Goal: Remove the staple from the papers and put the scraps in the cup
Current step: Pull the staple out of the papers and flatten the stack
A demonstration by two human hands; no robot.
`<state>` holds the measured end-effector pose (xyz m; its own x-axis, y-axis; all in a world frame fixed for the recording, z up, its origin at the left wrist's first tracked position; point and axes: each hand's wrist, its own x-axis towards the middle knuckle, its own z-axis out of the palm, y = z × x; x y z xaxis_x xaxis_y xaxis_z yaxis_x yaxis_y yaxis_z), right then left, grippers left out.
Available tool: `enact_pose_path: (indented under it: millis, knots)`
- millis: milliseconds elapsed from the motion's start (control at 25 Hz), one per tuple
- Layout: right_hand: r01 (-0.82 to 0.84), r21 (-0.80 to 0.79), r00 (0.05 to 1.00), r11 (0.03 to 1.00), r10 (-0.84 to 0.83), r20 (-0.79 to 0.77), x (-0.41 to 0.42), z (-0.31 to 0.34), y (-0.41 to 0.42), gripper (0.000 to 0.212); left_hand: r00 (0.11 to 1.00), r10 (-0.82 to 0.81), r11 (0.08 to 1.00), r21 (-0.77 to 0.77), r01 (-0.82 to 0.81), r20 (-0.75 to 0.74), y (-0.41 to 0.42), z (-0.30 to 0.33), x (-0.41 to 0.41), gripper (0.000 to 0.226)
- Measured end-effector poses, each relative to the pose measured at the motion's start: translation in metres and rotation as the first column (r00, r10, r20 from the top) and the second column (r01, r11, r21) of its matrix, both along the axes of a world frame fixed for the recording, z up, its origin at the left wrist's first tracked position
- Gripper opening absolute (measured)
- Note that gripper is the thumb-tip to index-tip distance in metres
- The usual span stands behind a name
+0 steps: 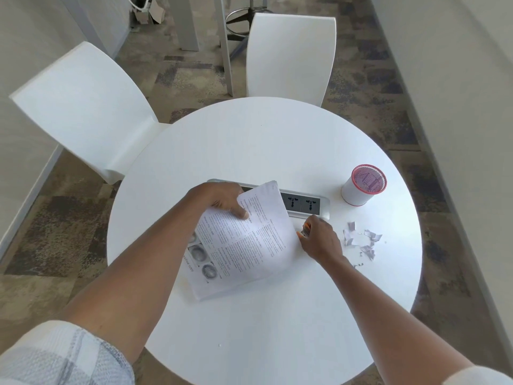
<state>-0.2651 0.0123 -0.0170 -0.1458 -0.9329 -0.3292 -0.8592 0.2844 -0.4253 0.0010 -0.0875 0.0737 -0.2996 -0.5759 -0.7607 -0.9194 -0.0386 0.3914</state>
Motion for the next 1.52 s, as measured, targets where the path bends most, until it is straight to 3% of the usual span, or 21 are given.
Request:
enact_pose_path:
  millis: [240, 520, 640, 720, 920, 1000, 1200, 1400, 1440, 1520]
  knots:
    - [-0.085, -0.02, 0.996, 0.996, 0.084, -0.036, 0.005, -0.011, 0.001, 0.021, 0.999, 0.031, 0.999, 0.021, -0.03, -0.038, 0.007, -0.006, 0.006, 0.039]
    - [-0.057, 0.045, 0.998, 0.997, 0.056, 0.005, -0.001, 0.0, -0.012, 0.05, 0.997, 0.052, 0.999, -0.002, -0.052, -0.061, 0.003, 0.006, 0.018, 0.032]
    - [0.121, -0.195, 0.992, 0.973, -0.115, 0.044, 0.011, 0.038, -0.026, 0.018, 0.985, 0.105, 0.993, -0.03, -0.111, -0.137, 0.001, 0.018, 0.015, 0.036]
    - [0.222, -0.297, 0.966, 0.929, -0.168, 0.198, 0.034, 0.072, -0.036, 0.01, 0.978, 0.142, 0.983, -0.092, -0.157, -0.15, 0.001, 0.027, 0.01, 0.033]
    - [0.226, -0.26, 0.871, 0.939, -0.075, 0.485, 0.088, 0.123, -0.058, 0.043, 0.986, 0.155, 0.909, -0.381, -0.169, -0.069, 0.003, 0.049, -0.007, 0.017]
    - [0.244, -0.241, 0.85, 0.939, -0.088, 0.519, 0.099, 0.129, -0.064, 0.055, 0.984, 0.179, 0.841, -0.515, -0.165, -0.022, 0.006, 0.052, -0.014, 0.015]
    - [0.282, -0.193, 0.801, 0.94, -0.12, 0.587, 0.113, 0.137, -0.072, 0.049, 0.973, 0.223, 0.639, -0.763, -0.1, 0.059, 0.026, 0.052, -0.033, 0.022]
    - [0.312, -0.243, 0.832, 0.918, -0.141, 0.536, 0.113, 0.143, -0.074, 0.035, 0.975, 0.212, 0.546, -0.836, -0.061, 0.067, 0.049, 0.051, -0.06, 0.011]
    - [0.311, -0.253, 0.836, 0.916, -0.137, 0.532, 0.111, 0.143, -0.074, 0.033, 0.981, 0.192, 0.545, -0.834, -0.08, 0.031, 0.05, 0.05, -0.059, 0.016]
    - [0.303, -0.261, 0.826, 0.916, -0.116, 0.551, 0.103, 0.143, -0.076, 0.029, 0.999, 0.039, 0.621, -0.784, -0.02, 0.005, 0.05, 0.049, -0.048, 0.054]
